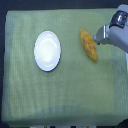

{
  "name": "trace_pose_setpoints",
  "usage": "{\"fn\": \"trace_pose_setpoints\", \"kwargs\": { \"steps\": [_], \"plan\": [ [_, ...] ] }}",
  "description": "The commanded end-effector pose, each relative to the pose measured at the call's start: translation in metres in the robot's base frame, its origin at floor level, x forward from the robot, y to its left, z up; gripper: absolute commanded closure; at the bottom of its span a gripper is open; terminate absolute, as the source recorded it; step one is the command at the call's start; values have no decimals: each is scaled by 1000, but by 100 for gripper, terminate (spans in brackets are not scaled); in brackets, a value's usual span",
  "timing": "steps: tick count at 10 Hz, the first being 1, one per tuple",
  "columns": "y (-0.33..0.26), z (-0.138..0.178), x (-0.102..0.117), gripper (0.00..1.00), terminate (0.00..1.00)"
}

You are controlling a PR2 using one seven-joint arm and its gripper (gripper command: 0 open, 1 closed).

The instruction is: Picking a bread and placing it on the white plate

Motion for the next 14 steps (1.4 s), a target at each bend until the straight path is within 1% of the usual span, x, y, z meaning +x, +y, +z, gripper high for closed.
{"fn": "trace_pose_setpoints", "kwargs": {
  "steps": [1,3,4,7,12,14],
  "plan": [
    [1,0,0,0,0],
    [29,-3,1,0,0],
    [31,-4,2,0,0],
    [46,-13,29,0,0],
    [75,-49,52,0,0],
    [92,-68,57,0,0]
  ]
}}
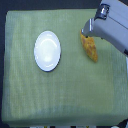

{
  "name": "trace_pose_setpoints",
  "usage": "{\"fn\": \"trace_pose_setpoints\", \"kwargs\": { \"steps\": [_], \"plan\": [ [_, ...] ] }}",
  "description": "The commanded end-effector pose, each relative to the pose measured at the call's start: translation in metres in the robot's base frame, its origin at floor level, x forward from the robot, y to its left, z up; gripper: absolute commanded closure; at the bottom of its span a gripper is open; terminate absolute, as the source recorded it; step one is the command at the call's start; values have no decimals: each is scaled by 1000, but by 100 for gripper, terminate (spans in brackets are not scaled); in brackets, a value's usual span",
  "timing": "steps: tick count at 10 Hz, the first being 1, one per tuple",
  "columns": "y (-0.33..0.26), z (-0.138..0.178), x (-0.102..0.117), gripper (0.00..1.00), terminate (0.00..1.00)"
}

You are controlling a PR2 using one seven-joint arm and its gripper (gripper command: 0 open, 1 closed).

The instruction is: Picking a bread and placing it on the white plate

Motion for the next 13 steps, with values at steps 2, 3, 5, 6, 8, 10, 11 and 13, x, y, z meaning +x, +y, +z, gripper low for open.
{"fn": "trace_pose_setpoints", "kwargs": {
  "steps": [2,3,5,6,8,10,11,13],
  "plan": [
    [35,-55,18,0,0],
    [34,-67,20,0,0],
    [35,-79,26,0,0],
    [38,-83,27,0,0],
    [37,-93,29,0,0],
    [37,-103,33,0,0],
    [36,-106,35,0,0],
    [31,-116,30,0,0]
  ]
}}
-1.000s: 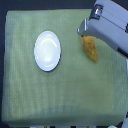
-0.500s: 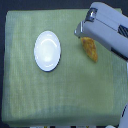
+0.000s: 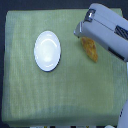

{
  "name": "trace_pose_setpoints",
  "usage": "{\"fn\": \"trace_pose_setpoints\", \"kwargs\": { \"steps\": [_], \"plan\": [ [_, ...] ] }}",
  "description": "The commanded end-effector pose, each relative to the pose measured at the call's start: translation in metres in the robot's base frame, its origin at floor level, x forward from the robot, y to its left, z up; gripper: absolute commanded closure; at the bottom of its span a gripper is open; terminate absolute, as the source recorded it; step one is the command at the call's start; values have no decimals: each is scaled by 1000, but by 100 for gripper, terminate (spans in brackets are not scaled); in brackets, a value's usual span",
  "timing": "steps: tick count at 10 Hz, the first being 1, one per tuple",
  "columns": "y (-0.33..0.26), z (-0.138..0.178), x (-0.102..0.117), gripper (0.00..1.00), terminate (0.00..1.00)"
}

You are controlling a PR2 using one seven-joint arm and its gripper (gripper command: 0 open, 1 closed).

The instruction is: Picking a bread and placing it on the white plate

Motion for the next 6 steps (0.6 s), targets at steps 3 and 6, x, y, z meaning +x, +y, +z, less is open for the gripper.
{"fn": "trace_pose_setpoints", "kwargs": {
  "steps": [3,6],
  "plan": [
    [-26,-36,-10,0,0],
    [-12,-47,-8,0,0]
  ]
}}
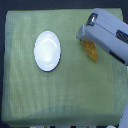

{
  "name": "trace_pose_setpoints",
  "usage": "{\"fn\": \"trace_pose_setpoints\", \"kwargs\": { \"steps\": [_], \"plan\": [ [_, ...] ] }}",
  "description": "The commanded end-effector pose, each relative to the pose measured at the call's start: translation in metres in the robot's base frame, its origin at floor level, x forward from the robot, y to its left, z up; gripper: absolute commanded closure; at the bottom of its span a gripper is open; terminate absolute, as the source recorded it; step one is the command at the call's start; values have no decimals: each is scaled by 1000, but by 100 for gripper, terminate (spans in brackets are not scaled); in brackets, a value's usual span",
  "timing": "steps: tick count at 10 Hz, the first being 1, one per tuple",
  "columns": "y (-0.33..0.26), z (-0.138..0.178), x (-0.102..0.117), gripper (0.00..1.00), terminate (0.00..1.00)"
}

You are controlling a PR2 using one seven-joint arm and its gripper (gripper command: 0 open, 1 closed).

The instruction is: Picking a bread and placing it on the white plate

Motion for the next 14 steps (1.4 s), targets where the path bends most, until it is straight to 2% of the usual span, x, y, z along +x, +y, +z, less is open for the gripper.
{"fn": "trace_pose_setpoints", "kwargs": {
  "steps": [1,6,7,14],
  "plan": [
    [8,-21,-1,0,0],
    [0,-33,-4,0,0],
    [5,-29,-9,100,0],
    [19,-20,-11,100,0]
  ]
}}
